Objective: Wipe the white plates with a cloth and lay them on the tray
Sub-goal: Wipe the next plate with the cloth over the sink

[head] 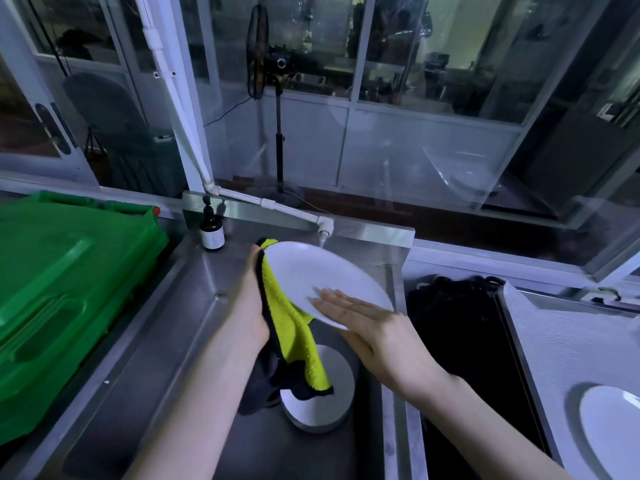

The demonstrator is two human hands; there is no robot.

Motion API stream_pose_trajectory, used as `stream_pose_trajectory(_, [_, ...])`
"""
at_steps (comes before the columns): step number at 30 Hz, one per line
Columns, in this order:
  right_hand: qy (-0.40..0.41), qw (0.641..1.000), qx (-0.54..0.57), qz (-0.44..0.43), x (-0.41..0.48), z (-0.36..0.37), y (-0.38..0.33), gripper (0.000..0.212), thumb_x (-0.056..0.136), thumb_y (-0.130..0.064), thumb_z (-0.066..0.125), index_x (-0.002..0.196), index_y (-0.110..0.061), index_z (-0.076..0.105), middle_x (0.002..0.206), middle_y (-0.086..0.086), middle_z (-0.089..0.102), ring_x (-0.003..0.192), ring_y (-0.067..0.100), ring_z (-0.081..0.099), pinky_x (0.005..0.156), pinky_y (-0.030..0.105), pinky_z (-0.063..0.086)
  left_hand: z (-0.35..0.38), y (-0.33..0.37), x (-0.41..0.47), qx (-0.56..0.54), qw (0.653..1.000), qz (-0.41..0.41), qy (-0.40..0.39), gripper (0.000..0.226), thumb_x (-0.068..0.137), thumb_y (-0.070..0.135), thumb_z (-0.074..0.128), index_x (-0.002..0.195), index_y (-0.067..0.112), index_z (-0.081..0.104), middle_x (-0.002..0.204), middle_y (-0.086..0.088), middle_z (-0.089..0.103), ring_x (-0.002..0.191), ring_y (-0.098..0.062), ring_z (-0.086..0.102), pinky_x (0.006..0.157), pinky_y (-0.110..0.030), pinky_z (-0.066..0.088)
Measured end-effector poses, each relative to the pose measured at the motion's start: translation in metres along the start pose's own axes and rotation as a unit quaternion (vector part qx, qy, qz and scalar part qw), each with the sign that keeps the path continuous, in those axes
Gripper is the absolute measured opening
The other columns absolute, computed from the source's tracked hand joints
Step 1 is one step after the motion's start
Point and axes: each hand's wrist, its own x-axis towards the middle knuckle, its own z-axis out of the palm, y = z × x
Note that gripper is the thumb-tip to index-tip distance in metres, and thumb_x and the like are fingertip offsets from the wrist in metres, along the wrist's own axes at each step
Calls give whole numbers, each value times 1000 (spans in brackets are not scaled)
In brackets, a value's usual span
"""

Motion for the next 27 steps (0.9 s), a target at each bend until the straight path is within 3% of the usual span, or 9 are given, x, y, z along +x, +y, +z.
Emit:
stream_pose_trajectory(2, [32,989,124,74,4,3,-8,31,96,-6,62,123,-19,71,102,-25,70,91,-12,62,84,17,51,14,-11,-2,50,997,34,42,47,96,61,42,100,19,62,88,-3,69,78,-19,66,76,-32,54])
stream_pose_trajectory(4, [59,949,270,151,7,4,-15,18,97,-13,63,86,-25,71,69,-18,58,65,-5,47,62,15,41,27,-26,-4,142,978,139,64,50,97,61,38,131,28,55,128,-2,64,114,-17,62,101,-41,48])
stream_pose_trajectory(6, [96,887,402,206,10,3,-16,22,96,-22,64,78,-10,65,69,-6,57,66,7,50,61,22,41,35,-34,-6,283,897,337,24,46,97,56,28,142,47,31,158,12,28,147,-13,26,121,-42,21])
stream_pose_trajectory(8, [123,814,507,257,14,-3,-12,30,90,-29,67,91,0,68,79,11,66,73,21,60,63,33,47,34,-37,-5,368,813,451,-29,51,95,48,24,145,43,19,157,23,14,150,-7,8,123,-39,9])
stream_pose_trajectory(10, [132,761,568,284,21,-14,-6,33,86,-34,69,99,-4,74,90,17,73,79,25,69,65,32,54,32,-45,-7,440,740,503,-70,56,97,36,28,151,34,18,161,17,12,152,-9,5,122,-40,3])
stream_pose_trajectory(14, [128,733,596,301,27,-21,-1,35,88,-39,66,107,-11,74,106,23,73,96,30,72,79,35,60,26,-59,-5,546,617,549,-138,60,100,27,33,156,29,16,166,10,6,153,-19,1,120,-52,2])
stream_pose_trajectory(18, [133,706,616,323,17,-16,-3,31,87,-34,67,106,-12,76,103,23,74,90,30,74,70,34,60,27,-44,9,538,645,522,-146,56,100,31,31,155,35,20,164,16,9,153,-13,-1,120,-52,1])
stream_pose_trajectory(22, [120,733,590,315,10,-20,-1,37,86,-39,68,107,-10,75,104,25,73,91,33,73,71,36,60,28,-37,11,531,691,485,-75,54,98,36,27,152,33,23,163,13,18,152,-8,6,121,-52,11])
stream_pose_trajectory(27, [123,706,617,324,12,-22,6,36,87,-38,68,105,-8,75,101,22,74,90,27,73,71,30,58,27,-53,-6,607,548,555,-153,57,98,29,32,155,24,26,164,10,14,153,-18,8,118,-57,15])
